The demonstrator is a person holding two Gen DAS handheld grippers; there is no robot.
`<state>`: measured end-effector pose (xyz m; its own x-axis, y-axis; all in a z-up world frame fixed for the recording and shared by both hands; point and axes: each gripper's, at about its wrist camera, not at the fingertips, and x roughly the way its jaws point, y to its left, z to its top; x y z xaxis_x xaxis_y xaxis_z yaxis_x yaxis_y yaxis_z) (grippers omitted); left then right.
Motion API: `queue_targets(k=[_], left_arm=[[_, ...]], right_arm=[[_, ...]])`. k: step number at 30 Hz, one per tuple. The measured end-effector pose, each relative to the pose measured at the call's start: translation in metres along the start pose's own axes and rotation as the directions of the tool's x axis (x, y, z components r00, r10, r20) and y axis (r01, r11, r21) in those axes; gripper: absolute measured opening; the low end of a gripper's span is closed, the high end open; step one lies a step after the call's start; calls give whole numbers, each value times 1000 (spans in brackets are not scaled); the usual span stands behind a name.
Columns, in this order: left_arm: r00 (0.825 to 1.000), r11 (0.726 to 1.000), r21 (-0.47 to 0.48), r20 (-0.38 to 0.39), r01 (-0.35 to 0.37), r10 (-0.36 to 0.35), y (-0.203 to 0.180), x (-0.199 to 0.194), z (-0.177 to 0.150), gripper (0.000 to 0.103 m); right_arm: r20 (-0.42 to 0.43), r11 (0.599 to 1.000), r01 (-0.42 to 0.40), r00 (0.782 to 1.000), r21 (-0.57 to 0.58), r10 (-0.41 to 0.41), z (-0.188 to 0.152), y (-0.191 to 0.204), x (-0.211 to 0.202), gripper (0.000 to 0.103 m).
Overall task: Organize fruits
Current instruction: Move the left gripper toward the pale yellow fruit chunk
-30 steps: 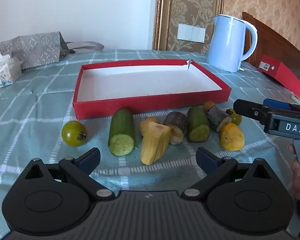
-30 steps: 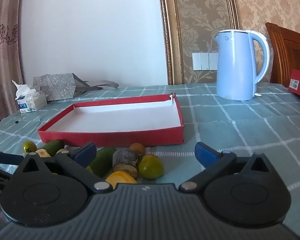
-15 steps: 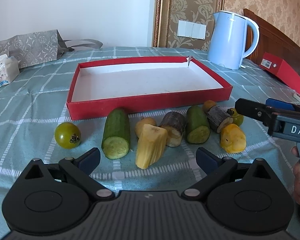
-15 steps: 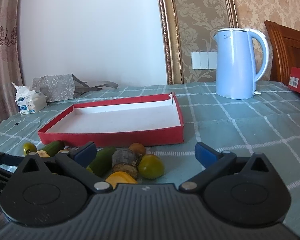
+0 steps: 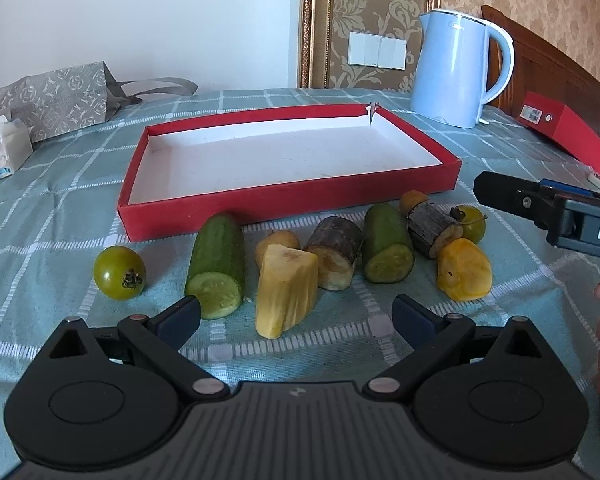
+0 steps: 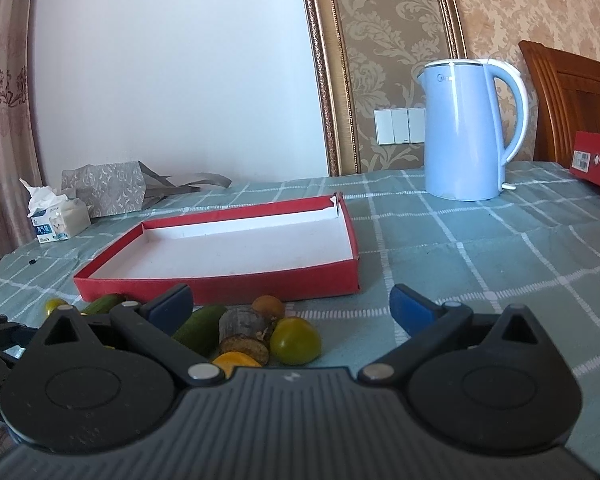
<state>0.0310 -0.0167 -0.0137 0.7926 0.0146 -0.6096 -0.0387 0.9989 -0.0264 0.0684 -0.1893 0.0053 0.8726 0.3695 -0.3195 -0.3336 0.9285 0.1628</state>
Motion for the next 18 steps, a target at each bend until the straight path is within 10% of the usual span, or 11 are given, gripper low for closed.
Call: queue_targets(k=[18], left_arm=[[1000,1000,8,15,-3,2,-3,1,-2,102]], right_arm=[[13,999,4,1000,35,-4,1,-6,-2,103]])
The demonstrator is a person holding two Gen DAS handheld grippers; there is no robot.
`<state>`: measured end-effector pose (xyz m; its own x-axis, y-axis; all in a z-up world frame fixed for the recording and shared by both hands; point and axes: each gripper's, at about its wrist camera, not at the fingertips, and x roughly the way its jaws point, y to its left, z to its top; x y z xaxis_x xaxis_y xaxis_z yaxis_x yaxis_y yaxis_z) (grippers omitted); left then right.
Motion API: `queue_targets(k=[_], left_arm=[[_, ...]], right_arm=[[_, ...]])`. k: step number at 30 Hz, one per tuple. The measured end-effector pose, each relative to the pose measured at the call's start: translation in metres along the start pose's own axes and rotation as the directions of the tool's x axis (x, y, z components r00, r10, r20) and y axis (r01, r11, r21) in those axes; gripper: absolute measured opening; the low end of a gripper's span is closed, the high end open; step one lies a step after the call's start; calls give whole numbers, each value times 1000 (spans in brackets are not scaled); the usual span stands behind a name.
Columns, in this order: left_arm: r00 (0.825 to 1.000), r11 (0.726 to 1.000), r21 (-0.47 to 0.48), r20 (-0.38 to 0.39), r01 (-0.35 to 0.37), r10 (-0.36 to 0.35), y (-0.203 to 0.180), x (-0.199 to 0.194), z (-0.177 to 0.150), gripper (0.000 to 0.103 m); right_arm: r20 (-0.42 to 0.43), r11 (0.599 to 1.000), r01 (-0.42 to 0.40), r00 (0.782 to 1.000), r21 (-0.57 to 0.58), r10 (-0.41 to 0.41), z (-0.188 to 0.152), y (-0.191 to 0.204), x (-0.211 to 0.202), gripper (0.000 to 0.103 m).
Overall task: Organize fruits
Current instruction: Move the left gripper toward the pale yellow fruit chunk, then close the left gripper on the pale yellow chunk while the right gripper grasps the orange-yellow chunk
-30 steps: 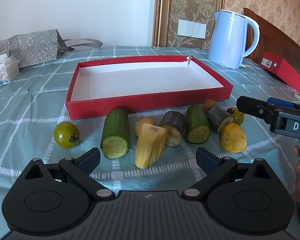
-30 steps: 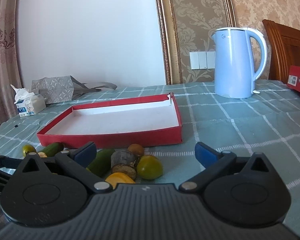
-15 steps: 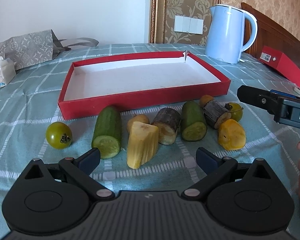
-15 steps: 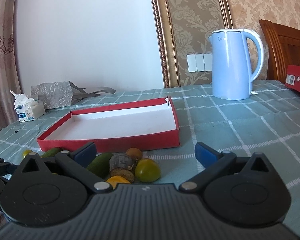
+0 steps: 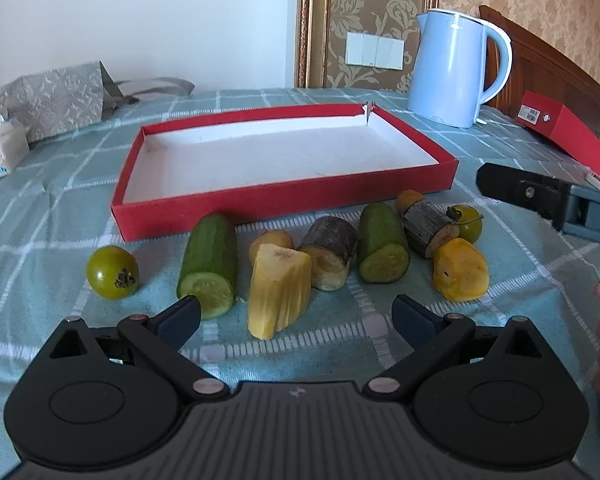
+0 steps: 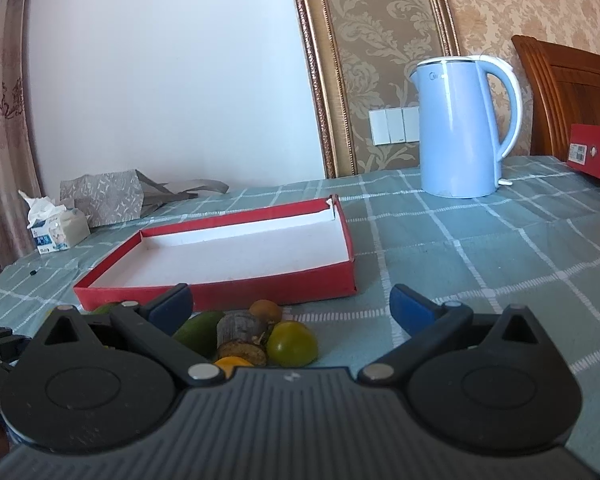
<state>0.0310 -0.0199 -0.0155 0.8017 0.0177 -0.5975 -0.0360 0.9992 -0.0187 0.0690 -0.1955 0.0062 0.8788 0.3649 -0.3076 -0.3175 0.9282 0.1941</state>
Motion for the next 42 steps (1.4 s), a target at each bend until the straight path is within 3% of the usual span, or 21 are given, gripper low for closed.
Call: queue_targets(k=[5,13,18,24,26,30,33,42], left_arm=[[1000,1000,15,11,-2,2,0,0,-1,100],[999,999,39,30,13,-15,-4,1,-3,96],[998,998,48,27,51,-53,-6,0,-4,73],[997,997,39,48,63,-65,-3,-1,-6,72],[996,997,30,61,66,-68,0,-2,-8,66],[996,999,16,76,46,-47,7,-5,-8,44],[997,1000,14,72,27,-28,10,-5,-7,35],[997,999,-20,71,39,-38,18,-7,-9,30]], right_arm=[[28,997,41,999,61,-43,4,-15,-10,103],[-3,993,107,994,46,-107,0,-46,-24,103],[-6,993,96,995,73,-95,-3,-52,-22,103],[-18,997,71,997,42,-71,-5,-40,-15,103],[-14,997,66,998,43,-65,-5,-41,-15,103],[-10,997,56,998,59,-56,-6,-43,-16,103],[-12,997,47,999,65,-46,-5,-44,-15,103],[-33,997,35,999,68,-33,-6,-45,-12,103]])
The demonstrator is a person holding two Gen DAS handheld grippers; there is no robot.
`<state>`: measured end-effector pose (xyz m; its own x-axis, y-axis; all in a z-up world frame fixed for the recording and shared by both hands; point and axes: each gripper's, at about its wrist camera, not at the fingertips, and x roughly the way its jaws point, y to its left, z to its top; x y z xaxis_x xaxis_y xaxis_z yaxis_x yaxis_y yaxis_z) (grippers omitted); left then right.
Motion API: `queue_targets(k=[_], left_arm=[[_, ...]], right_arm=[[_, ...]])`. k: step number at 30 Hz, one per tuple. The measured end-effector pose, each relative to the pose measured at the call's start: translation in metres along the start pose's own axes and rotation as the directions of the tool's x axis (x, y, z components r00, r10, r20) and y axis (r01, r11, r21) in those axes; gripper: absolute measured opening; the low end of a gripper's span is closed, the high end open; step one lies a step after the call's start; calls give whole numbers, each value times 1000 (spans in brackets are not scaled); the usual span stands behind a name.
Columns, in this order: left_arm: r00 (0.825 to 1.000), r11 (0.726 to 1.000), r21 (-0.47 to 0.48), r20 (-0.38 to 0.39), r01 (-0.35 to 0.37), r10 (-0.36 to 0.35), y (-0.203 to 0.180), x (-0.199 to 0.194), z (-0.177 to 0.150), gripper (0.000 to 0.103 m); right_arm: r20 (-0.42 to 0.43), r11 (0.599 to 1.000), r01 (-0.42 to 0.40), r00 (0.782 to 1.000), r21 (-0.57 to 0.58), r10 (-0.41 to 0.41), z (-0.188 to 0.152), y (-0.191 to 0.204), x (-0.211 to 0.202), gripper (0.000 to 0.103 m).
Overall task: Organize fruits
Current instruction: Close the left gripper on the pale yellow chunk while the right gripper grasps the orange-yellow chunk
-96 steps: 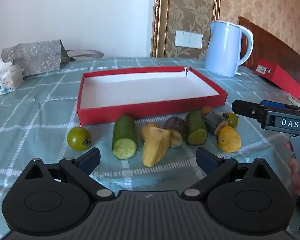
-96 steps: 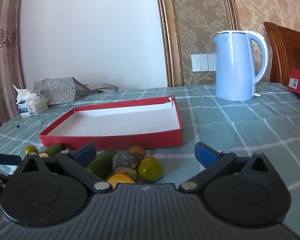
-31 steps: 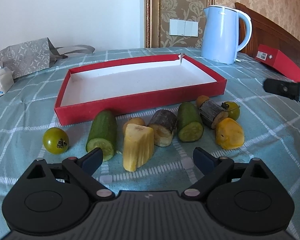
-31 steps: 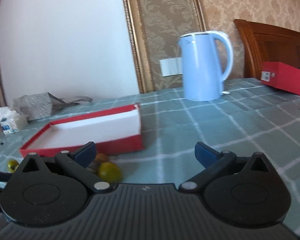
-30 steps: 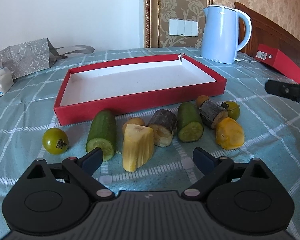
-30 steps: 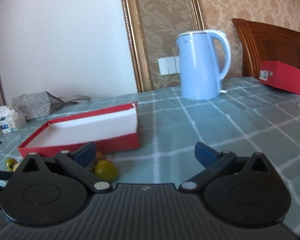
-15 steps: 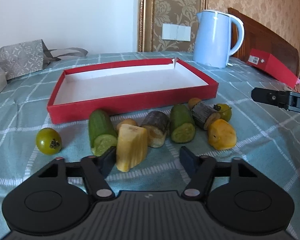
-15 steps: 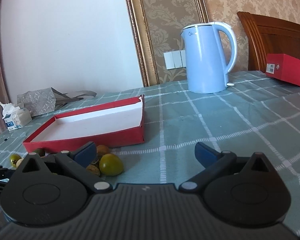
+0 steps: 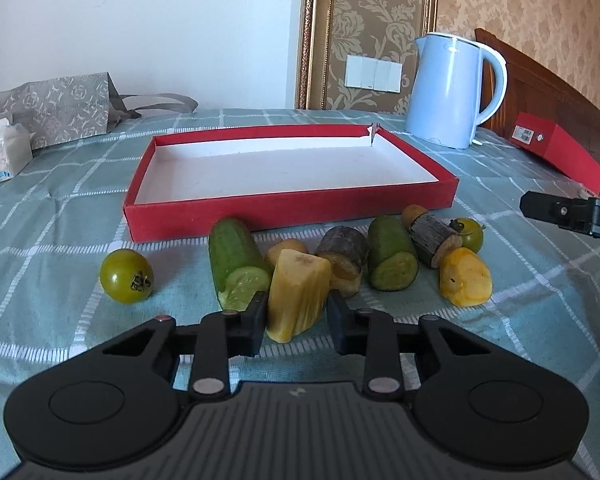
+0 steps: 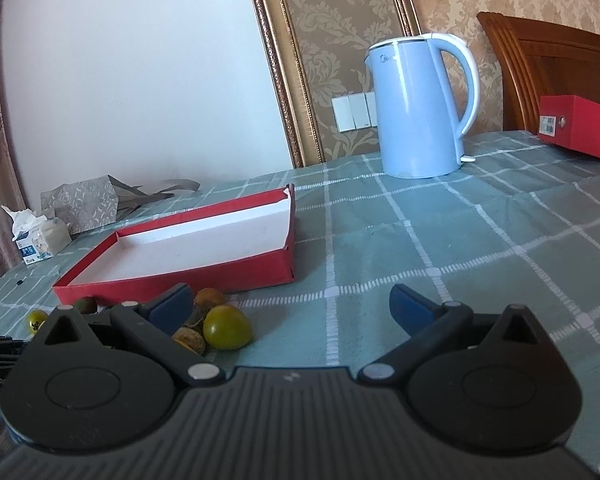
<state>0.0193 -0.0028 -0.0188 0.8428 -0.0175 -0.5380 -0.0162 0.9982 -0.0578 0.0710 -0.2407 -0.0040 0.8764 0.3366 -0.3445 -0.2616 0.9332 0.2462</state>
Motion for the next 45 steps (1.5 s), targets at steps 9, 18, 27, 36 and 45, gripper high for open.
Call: queue_targets(k=[9,18,27,36,45], left_arm=[[998,996,-63,-5,63,-63,14,-1,-1,30],[997,993,-88,-5,81,-82,18,-1,-3,30],[997,993,-86,-5,80,-81,18,0,-3,30],[993,986,-122,-1,117,-118,26,0,-2,31],[993,985,-125,-1,119,-120,26,0,-3,31]], right_arm=[[-71,999,-42,997,-15,40,-2,5,7,103],[-189,965,-102,980,-242,56,-19,55,7,101],[-296,949,-138,954,-284,50,-23,78,29,73],[-294,937,-146,955,-318,49,-22,89,40,69],[-303,934,-117,953,-339,9,-23,92,45,96]])
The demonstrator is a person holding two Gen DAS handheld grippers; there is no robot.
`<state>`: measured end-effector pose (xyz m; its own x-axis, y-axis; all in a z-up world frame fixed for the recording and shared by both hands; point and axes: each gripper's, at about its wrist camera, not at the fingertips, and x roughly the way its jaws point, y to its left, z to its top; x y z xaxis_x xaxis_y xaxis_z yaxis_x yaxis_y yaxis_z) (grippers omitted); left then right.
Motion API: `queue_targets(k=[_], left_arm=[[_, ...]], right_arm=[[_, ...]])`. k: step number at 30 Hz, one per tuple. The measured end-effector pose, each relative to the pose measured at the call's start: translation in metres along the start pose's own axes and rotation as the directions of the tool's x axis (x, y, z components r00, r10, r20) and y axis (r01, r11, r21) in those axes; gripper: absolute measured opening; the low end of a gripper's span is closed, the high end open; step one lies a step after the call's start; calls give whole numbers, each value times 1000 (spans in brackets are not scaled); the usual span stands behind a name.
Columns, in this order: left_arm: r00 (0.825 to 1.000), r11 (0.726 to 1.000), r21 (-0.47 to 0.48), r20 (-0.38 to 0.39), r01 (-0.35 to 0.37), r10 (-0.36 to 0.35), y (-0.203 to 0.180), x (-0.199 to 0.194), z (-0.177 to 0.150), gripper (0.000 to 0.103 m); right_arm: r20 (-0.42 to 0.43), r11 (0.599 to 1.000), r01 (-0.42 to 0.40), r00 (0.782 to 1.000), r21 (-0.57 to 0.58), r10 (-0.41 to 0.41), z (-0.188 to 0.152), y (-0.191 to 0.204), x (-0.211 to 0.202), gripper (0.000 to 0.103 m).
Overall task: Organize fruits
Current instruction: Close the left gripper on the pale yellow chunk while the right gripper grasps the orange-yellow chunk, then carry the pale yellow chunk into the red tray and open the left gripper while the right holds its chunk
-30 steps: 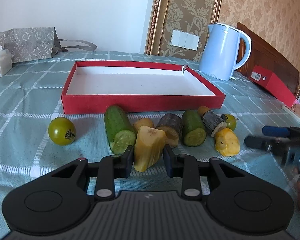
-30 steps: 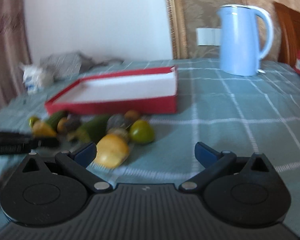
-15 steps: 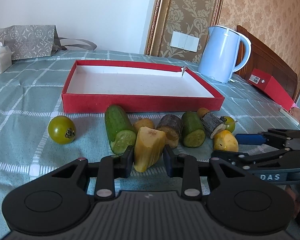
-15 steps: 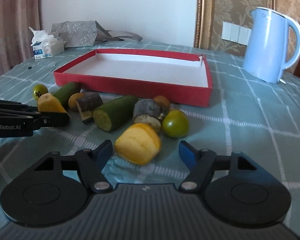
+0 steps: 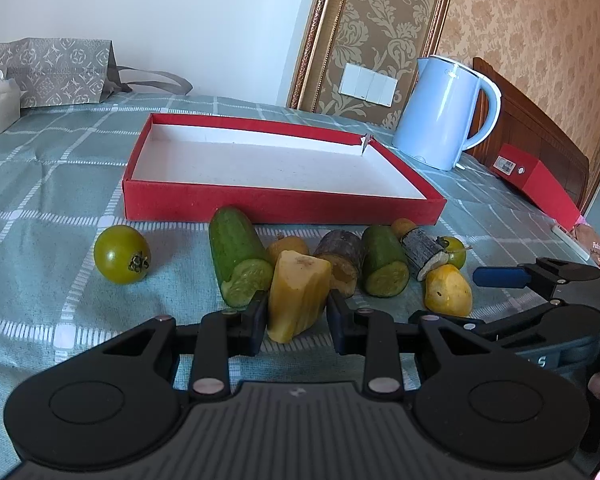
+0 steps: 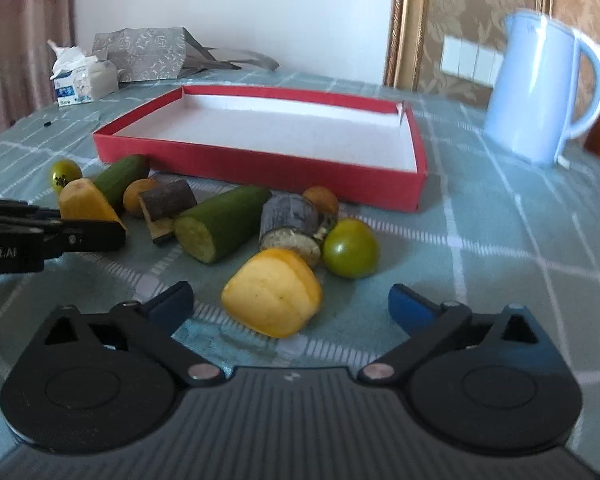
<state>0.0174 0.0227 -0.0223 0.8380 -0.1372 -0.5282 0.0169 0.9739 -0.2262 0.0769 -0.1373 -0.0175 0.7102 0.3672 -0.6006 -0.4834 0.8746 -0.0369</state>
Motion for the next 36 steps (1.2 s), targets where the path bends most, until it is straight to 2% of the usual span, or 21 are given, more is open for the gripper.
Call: queue_targets(k=[1,3,4,5,6,21,36], left_arm=[[1000,1000,0,0,0,0,0,0,0,31],[1000,1000,-2,0,1,-1,0,0,0,31],[1000,1000,-3,0,2,-2,0,0,0,31],[1000,1000,-3,0,2,-2,0,0,0,31],[1000,1000,-3,0,2,-2,0,0,0,31],[1000,1000,5,2,-3,3,0,-1,0,31],[998,998,59,57,-17,14,-7,-10,6,30]], right_arm=[[10,1000,-7,1000,-12,7,-1,2,-2,87],[12,1000,-21,1000,12,21,-2,4,-5,78],[17,999,-42,999,25,42,-3,3,-7,69],[26,999,-38,999,16,37,-4,6,-9,52],[35,1000,-23,999,5,23,-4,9,-11,44],[88,999,45,995,4,-46,-8,6,-26,44],[109,971,143,980,192,-166,0,-51,-22,44]])
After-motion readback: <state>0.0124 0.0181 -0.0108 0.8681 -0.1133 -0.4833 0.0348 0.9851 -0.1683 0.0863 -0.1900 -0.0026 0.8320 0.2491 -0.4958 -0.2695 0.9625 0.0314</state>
